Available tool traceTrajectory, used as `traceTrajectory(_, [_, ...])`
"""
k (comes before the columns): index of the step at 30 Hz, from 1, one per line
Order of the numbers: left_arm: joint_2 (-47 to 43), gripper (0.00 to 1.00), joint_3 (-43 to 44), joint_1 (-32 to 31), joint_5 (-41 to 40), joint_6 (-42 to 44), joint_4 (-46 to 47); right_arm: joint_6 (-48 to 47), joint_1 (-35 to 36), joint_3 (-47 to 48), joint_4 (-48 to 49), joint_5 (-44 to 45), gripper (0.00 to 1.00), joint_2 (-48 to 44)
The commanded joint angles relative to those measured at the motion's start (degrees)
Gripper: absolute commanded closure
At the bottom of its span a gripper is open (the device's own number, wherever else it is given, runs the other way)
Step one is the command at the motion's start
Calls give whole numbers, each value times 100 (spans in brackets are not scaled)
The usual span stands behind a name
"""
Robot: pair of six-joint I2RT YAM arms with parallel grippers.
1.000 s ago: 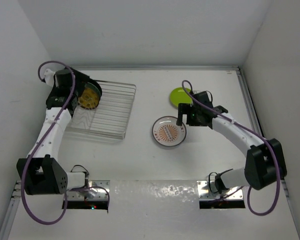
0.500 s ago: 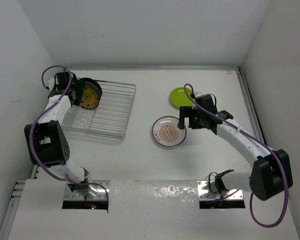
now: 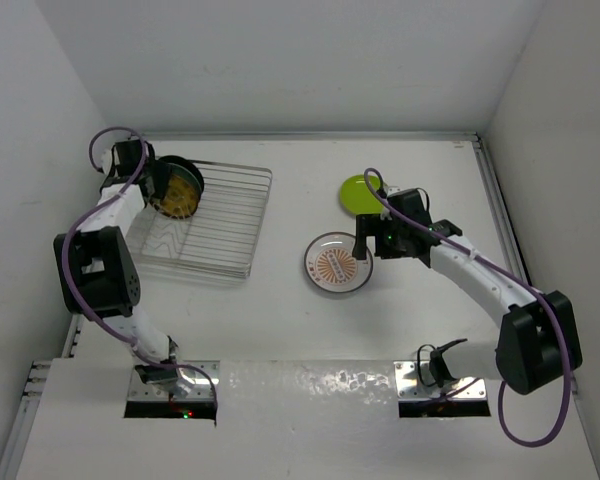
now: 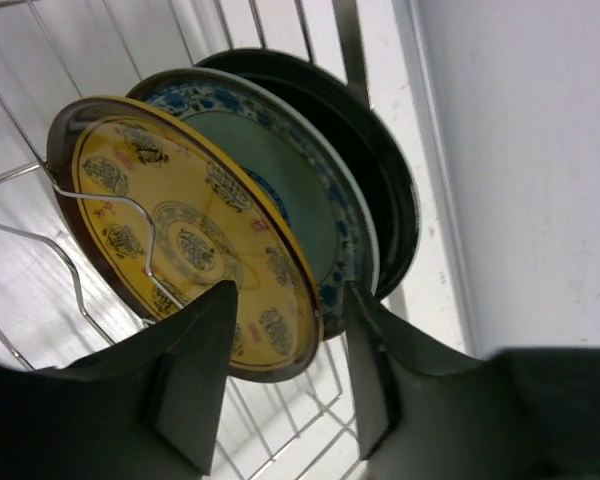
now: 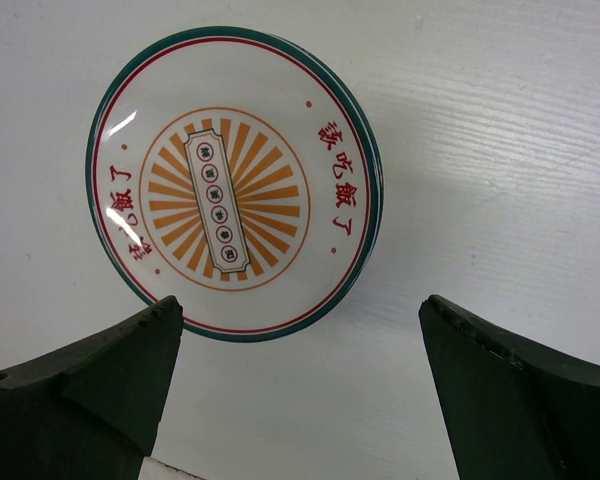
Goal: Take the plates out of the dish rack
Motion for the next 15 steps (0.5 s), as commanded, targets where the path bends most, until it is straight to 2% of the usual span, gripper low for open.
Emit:
traceTrajectory(1, [127,60,188,5,124,3,178,-67,-14,7,243,-75,1,28])
traceTrajectory(3, [154,61,136,-4,98,3,187,-67,-23,16,243,-66,1,45])
traceTrajectory(5, [154,67,127,-4,97,12,170,-67,-23,33,217,-49,1,37])
traceTrajectory(12, [-276,99,-5,-4,71,-93,195,-67,-23,68,199,-22,1,28])
traceTrajectory(15, [-566,100,-137,-4,132,-208,283,-76,-14,77,199,-5,1,28])
